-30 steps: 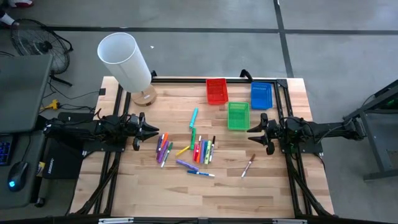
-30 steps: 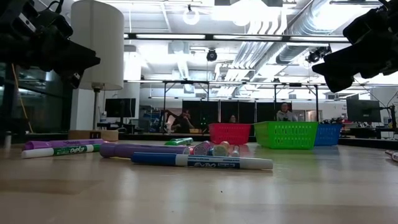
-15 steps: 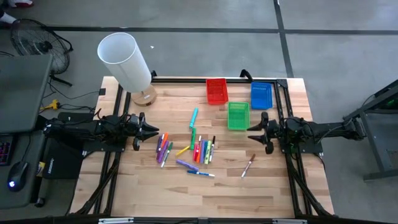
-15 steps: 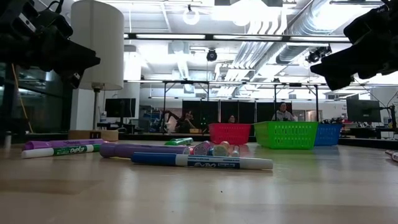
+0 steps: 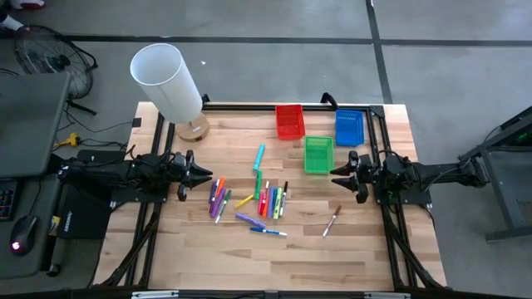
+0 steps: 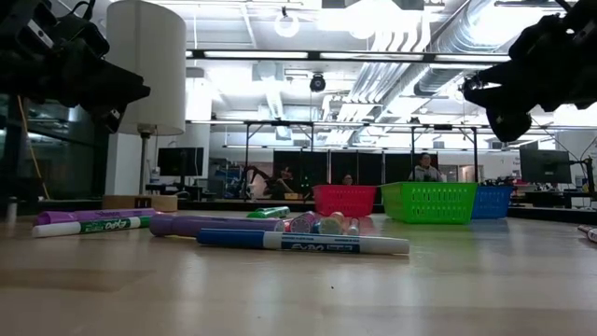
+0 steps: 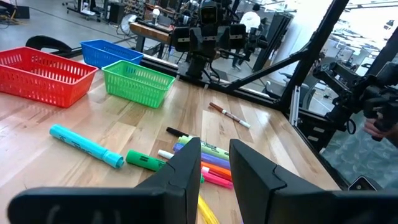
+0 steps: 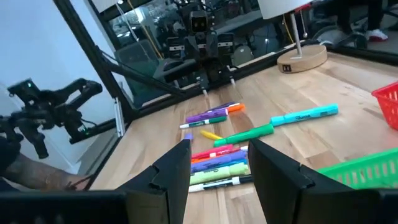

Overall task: Pick & Place Markers
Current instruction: Put the brown marker in the blue bin

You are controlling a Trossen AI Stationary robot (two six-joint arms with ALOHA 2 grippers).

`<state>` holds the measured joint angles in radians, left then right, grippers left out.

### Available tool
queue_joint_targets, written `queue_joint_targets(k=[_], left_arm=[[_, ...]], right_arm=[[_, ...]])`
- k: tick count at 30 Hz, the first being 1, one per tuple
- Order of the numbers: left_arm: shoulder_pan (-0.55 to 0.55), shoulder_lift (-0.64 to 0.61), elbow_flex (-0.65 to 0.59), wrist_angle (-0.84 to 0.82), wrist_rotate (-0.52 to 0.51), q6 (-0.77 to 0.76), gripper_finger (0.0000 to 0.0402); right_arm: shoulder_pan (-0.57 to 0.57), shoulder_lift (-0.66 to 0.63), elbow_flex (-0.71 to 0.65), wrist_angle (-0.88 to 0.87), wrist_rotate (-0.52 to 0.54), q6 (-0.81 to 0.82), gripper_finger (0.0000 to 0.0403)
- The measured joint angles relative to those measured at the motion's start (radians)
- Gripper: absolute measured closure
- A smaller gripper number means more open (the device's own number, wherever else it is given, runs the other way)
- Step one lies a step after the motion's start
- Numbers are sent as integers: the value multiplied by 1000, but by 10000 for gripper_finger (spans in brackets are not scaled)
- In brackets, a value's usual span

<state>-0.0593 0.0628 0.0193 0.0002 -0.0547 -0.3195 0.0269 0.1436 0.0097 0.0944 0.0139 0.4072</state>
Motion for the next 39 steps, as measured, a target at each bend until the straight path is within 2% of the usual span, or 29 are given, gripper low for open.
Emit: queue_joint_targets(k=[11,17,20,23,30,36,39], left_arm=[[0,0,0,0,1,0,318],[0,0,0,0,1,0,318],[0,0,0,0,2,0,318],[0,0,0,0,2,0,318],[0,0,0,0,3,0,318],[0,0,0,-1,3,0,318],[0,0,0,0,3,0,318]], right_arm=[[0,0,0,-12,217,220,253],[0,0,0,-27,279,375,253],[0,0,6,-27,280,383,253],[0,3,41,-29,294,320,253],[0,95,228,-85,336,147,254],[0,329,509,-404,424,140,254],[0,473,663,-574,416,158,254]])
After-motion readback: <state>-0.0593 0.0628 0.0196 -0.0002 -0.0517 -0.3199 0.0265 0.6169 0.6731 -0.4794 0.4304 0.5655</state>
